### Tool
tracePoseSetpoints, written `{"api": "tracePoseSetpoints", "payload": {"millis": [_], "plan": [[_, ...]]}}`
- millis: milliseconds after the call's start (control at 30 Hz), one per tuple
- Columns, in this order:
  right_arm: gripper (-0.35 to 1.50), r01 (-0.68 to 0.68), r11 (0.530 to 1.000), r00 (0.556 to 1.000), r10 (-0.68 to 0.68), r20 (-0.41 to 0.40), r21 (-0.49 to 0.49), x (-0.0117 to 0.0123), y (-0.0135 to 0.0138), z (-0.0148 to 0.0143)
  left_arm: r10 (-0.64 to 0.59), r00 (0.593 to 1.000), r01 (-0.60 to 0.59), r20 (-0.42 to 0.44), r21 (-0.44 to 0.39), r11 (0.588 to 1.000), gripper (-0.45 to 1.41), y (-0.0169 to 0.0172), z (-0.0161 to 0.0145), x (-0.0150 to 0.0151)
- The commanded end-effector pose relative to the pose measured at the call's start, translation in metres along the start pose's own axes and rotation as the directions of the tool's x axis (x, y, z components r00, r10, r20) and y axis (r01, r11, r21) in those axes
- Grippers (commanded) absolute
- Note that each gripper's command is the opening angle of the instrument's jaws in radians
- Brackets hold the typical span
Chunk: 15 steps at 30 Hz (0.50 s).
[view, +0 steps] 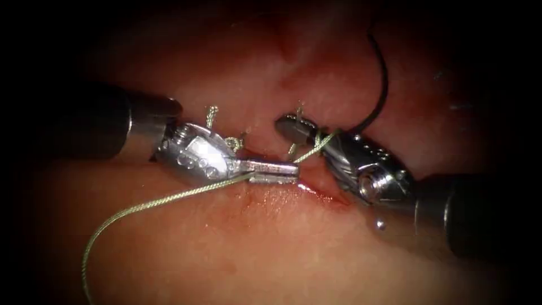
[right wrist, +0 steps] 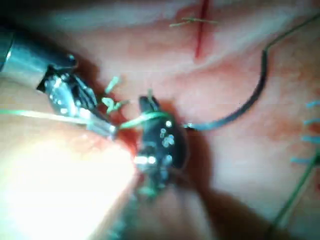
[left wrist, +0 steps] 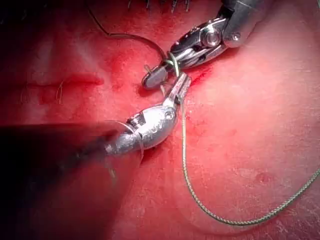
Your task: Wound Closure
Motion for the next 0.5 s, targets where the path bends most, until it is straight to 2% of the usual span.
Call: {"api": "tracePoseSetpoints", "payload": {"millis": [33, 200, 233, 367, 500], "plan": [[-0.35, 0.036, 0.999, 0.999, -0.036, -0.007, -0.014, 0.0002, -0.0009, 0.0001, -0.002, 1.000, 0.002, 0.000, 0.006, 1.000, -0.45, -0.0003, 0.0003, -0.0005], [-0.35, 0.164, 0.984, 0.986, -0.165, -0.003, -0.063, 0.0008, -0.0034, -0.0006, -0.014, 1.000, 0.014, 0.009, 0.021, 1.000, -0.45, -0.0016, -0.0011, 0.0001], [-0.35, 0.248, 0.966, 0.969, -0.247, 0.019, -0.076, 0.0008, -0.0050, -0.0006, -0.029, 0.999, 0.028, 0.022, 0.042, 0.999, -0.45, -0.0031, -0.0026, 0.0007], [-0.35, 0.316, 0.944, 0.949, -0.314, 0.033, -0.090, 0.0008, -0.0060, -0.0007, -0.051, 0.997, 0.048, 0.049, 0.070, 0.996, -0.45, -0.0056, -0.0041, 0.0006], [-0.35, 0.376, 0.920, 0.926, -0.372, 0.055, -0.112, 0.0009, -0.0064, -0.0005, -0.078, 0.992, 0.070, 0.100, 0.076, 0.995, -0.45, -0.0082, -0.0039, -0.0011]]}}
